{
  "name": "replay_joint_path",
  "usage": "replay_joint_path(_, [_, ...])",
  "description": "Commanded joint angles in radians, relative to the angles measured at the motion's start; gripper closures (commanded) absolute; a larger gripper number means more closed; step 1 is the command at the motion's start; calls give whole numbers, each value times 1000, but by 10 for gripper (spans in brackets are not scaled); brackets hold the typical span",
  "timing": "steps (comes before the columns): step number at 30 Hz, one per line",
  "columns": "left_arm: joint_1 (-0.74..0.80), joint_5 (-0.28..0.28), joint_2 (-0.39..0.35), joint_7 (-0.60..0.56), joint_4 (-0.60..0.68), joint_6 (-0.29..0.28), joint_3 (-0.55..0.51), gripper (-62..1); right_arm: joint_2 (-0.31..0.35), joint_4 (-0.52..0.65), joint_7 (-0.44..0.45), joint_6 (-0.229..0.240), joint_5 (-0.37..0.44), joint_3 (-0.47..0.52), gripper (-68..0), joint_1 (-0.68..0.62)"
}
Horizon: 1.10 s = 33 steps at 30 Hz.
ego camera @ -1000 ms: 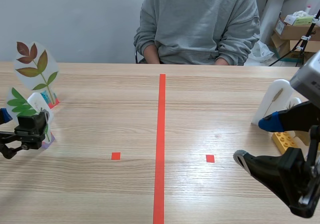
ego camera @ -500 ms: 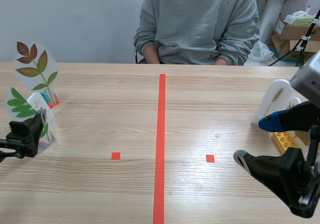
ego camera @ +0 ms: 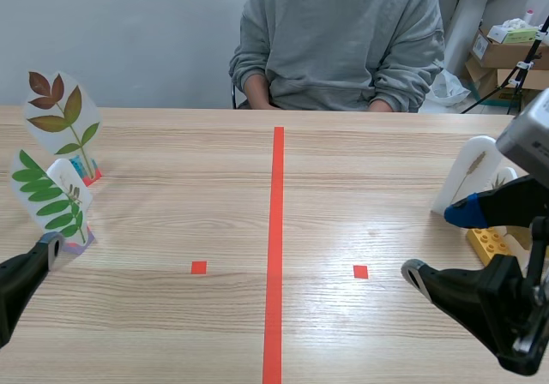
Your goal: Do the leaf sorting experiment
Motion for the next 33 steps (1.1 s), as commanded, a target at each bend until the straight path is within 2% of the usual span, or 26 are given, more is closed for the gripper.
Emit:
replay_joint_path(1, [8,-11,-3,4,43,-15,18,-623,8,3,13,8,13,13,-462,12])
replay_joint_path(8, [45,-21,-20,58,146,-35,105,-623,8,3,34,8,38,16,-463,12])
replay_joint_path(11, [53,-63,-48,83,161,-35,146,-623,8,3,38,8,39,37,-463,11])
replay_joint_path(15, [58,-89,-76,85,172,-35,177,-623,8,3,38,8,64,87,-463,11])
replay_joint_path(21, [58,-146,-78,86,174,-39,180,-623,7,3,30,8,76,112,-463,9])
replay_joint_path(33, [58,-148,-75,86,172,-39,180,-623,3,3,27,8,76,112,-462,9])
